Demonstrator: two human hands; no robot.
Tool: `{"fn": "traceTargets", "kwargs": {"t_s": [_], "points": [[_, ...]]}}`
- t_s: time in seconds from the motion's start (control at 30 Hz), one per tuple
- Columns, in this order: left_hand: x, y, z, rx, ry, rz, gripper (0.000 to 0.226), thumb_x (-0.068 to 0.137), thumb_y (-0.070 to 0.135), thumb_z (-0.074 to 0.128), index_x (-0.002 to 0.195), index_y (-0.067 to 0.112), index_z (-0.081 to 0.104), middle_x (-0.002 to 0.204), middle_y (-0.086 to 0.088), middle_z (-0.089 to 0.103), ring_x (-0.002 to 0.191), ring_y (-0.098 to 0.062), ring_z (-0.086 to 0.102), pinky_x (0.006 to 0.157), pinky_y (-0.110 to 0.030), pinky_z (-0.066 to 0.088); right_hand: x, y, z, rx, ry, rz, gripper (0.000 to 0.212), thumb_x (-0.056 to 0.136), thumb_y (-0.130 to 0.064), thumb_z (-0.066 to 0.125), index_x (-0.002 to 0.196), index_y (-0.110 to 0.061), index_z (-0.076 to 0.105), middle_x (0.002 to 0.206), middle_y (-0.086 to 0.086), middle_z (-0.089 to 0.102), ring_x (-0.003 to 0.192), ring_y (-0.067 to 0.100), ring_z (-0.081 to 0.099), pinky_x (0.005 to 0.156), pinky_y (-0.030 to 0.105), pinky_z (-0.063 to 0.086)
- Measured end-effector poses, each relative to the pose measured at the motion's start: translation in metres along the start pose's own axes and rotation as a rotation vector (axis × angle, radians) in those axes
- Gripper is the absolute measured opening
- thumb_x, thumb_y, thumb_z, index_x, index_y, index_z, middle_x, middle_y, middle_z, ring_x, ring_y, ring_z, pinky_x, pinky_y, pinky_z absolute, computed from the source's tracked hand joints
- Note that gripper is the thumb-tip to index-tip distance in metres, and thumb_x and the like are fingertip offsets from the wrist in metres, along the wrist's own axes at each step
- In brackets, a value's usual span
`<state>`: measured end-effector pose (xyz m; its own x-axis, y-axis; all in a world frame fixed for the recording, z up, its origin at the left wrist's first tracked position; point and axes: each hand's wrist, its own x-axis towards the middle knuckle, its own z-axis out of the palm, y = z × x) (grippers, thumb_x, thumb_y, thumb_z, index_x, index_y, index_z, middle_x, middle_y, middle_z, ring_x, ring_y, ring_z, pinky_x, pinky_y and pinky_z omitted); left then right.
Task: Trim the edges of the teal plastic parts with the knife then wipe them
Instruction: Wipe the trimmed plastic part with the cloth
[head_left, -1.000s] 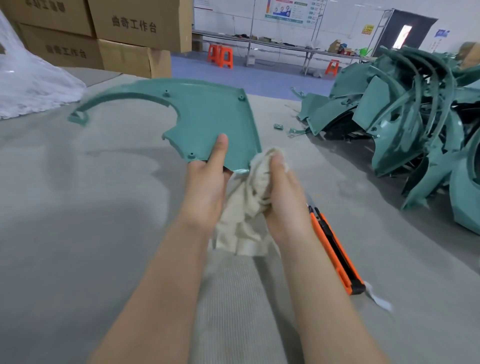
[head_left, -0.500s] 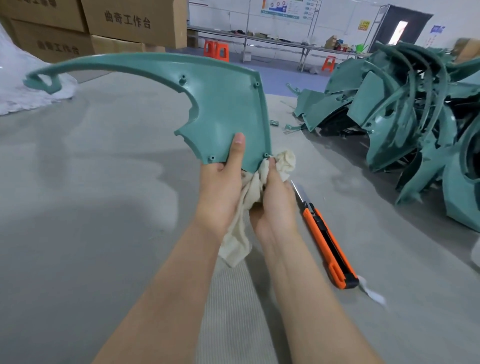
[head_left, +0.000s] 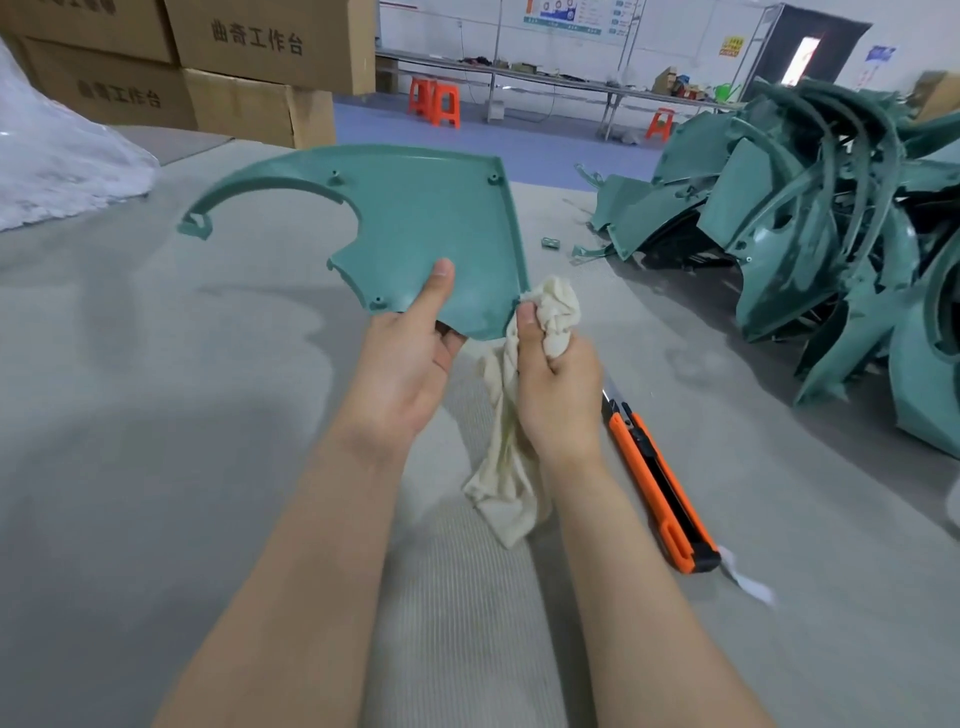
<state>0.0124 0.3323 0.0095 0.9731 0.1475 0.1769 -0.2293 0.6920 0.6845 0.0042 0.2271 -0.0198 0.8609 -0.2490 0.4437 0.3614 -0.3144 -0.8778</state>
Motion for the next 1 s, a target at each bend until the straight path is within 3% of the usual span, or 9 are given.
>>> {"fn": "traceTargets", "kwargs": {"t_s": [0.1, 0.17, 0.23, 0.33, 0.43, 0.5, 0.57, 0.73, 1.0], "points": [[0.002, 0.003, -0.005, 0.011, -0.034, 0.007, 0.022, 0.097, 0.005, 0.048, 0.115, 0.016, 0.057, 0.105, 0.004, 0.069, 0.093, -0.009, 0.069, 0.078, -0.025, 0.056, 0.0, 0.001, 0.003, 0.035, 0.023, -0.009, 0.041, 0.099, -0.036, 0.049, 0.06, -0.024, 0.045, 0.049, -0.014, 0.046, 0.049, 0.002, 0.04, 0.049, 0.02, 0.034], [0.002, 0.004, -0.008, 0.018, -0.029, 0.008, 0.022, 0.097, 0.005, 0.049, 0.113, 0.018, 0.057, 0.101, 0.006, 0.071, 0.091, -0.008, 0.069, 0.074, -0.023, 0.056, 0.005, 0.001, 0.0, 0.187, 0.128, 0.166, 0.044, 0.099, -0.042, 0.046, 0.059, -0.024, 0.04, 0.047, -0.013, 0.039, 0.046, 0.007, 0.036, 0.047, 0.024, 0.032], [0.003, 0.004, -0.012, 0.052, -0.014, 0.011, 0.022, 0.097, 0.006, 0.05, 0.112, 0.02, 0.057, 0.102, 0.007, 0.071, 0.092, -0.008, 0.069, 0.074, -0.023, 0.056, 0.014, 0.003, -0.013, 0.277, 0.222, 0.317, 0.044, 0.101, -0.042, 0.043, 0.065, -0.019, 0.053, 0.05, -0.011, 0.051, 0.048, 0.005, 0.046, 0.051, 0.024, 0.039], [0.004, 0.003, -0.014, 0.155, 0.001, 0.032, 0.024, 0.097, 0.008, 0.051, 0.116, 0.022, 0.056, 0.108, 0.009, 0.068, 0.098, -0.008, 0.067, 0.081, -0.027, 0.057, 0.015, 0.005, -0.023, 0.321, 0.109, 0.325, 0.044, 0.103, -0.037, 0.041, 0.099, 0.001, 0.064, 0.085, 0.014, 0.07, 0.072, 0.007, 0.068, 0.064, 0.021, 0.053], [0.0, -0.002, -0.013, 0.298, -0.053, 0.026, 0.028, 0.097, 0.012, 0.052, 0.122, 0.023, 0.053, 0.107, 0.013, 0.069, 0.1, -0.007, 0.067, 0.087, -0.029, 0.055, 0.009, 0.002, -0.014, 0.301, -0.114, 0.197, 0.034, 0.104, -0.029, 0.041, 0.105, -0.006, 0.065, 0.097, 0.008, 0.073, 0.095, 0.012, 0.069, 0.077, 0.022, 0.054], [-0.003, -0.003, -0.014, 0.398, -0.139, -0.013, 0.023, 0.097, 0.013, 0.053, 0.117, 0.024, 0.058, 0.105, 0.012, 0.071, 0.101, -0.008, 0.067, 0.086, -0.029, 0.055, 0.008, 0.001, -0.006, 0.208, -0.158, 0.167, 0.024, 0.103, -0.02, 0.042, 0.107, -0.011, 0.064, 0.102, 0.003, 0.071, 0.099, 0.014, 0.067, 0.088, 0.031, 0.054], [-0.004, -0.002, -0.016, 0.48, -0.226, -0.065, 0.019, 0.096, 0.013, 0.053, 0.105, 0.027, 0.063, 0.099, 0.014, 0.073, 0.098, -0.008, 0.068, 0.086, -0.031, 0.055, 0.01, 0.004, -0.002, 0.1, -0.048, 0.182, 0.02, 0.102, -0.02, 0.044, 0.104, -0.011, 0.062, 0.101, 0.006, 0.069, 0.097, 0.022, 0.066, 0.089, 0.042, 0.053], [-0.006, -0.002, -0.022, 0.611, -0.409, -0.167, 0.021, 0.095, 0.011, 0.055, 0.102, 0.03, 0.063, 0.093, 0.016, 0.074, 0.091, -0.005, 0.069, 0.074, -0.022, 0.056, 0.016, 0.005, -0.009, 0.153, 0.179, 0.312, 0.024, 0.101, -0.025, 0.047, 0.093, -0.011, 0.065, 0.086, 0.001, 0.07, 0.084, 0.02, 0.066, 0.073, 0.031, 0.052], [-0.005, 0.011, -0.028, 0.579, -0.49, -0.298, 0.026, 0.078, 0.021, 0.065, 0.104, 0.024, 0.065, 0.098, 0.008, 0.074, 0.092, -0.01, 0.07, 0.074, -0.026, 0.058, 0.018, 0.003, -0.016, 0.443, 0.255, 0.358, 0.026, 0.1, -0.024, 0.051, 0.078, -0.022, 0.066, 0.075, -0.004, 0.072, 0.079, 0.016, 0.069, 0.077, 0.036, 0.056]]}}
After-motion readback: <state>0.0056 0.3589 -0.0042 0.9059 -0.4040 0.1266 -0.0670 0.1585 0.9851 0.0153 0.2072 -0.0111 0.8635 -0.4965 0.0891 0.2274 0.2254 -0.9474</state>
